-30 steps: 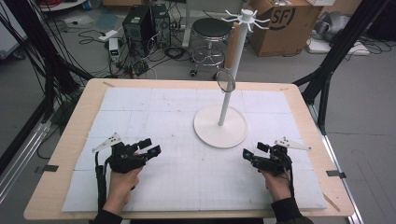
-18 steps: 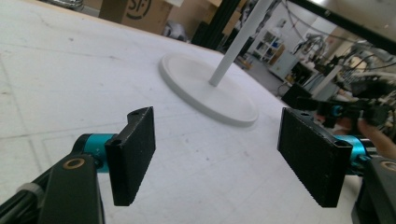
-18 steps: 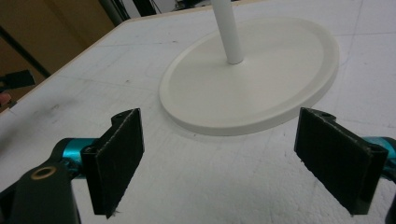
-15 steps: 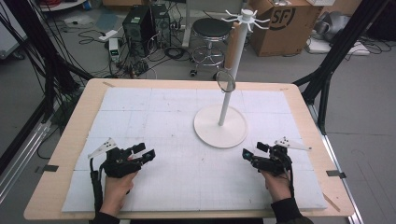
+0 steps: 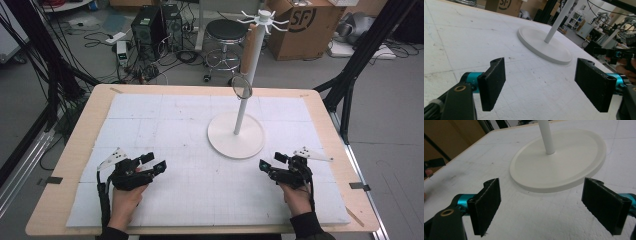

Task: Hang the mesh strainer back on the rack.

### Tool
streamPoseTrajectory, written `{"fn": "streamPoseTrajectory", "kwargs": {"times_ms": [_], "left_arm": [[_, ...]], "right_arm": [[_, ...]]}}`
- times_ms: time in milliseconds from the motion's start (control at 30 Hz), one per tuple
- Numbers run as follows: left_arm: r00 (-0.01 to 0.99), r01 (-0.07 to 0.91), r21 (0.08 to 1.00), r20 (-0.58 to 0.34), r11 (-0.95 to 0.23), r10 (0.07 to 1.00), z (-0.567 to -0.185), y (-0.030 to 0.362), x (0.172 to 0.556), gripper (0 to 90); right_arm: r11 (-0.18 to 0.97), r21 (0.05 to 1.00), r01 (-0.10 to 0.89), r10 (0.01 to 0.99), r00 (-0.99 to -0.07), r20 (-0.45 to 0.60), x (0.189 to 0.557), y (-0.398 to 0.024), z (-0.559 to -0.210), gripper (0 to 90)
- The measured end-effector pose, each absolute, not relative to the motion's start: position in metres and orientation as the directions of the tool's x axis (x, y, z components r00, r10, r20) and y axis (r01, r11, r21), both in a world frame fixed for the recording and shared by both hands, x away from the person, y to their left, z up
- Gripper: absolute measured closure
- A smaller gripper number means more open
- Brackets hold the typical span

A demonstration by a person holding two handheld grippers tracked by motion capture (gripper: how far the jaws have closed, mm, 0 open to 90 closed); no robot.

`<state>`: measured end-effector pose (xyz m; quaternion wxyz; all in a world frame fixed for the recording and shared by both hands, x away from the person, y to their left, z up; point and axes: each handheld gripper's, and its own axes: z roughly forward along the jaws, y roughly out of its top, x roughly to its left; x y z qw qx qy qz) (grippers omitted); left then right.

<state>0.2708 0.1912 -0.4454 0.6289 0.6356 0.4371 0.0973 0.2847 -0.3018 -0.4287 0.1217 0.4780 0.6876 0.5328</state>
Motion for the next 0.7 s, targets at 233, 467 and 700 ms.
{"fn": "streamPoseTrajectory", "kwargs": {"times_ms": [233, 467, 700], "left_arm": [[0.599, 0.429, 0.889, -0.412, 0.16, 0.686, -0.4451, 0.1898, 0.2717, 25.5], [0.599, 0.431, 0.887, -0.418, 0.164, 0.683, -0.4451, 0.1901, 0.2718, 25.5], [0.602, 0.432, 0.886, -0.422, 0.168, 0.678, -0.4452, 0.1902, 0.2722, 25.2]], "right_arm": [[-0.022, 0.849, 0.528, 0.787, -0.515, 0.34, 0.2848, -0.3019, -0.429, 14.7], [-0.023, 0.849, 0.528, 0.787, -0.514, 0.341, 0.2848, -0.3021, -0.429, 14.7], [-0.021, 0.847, 0.531, 0.787, -0.514, 0.342, 0.2846, -0.3016, -0.4291, 14.7]]}}
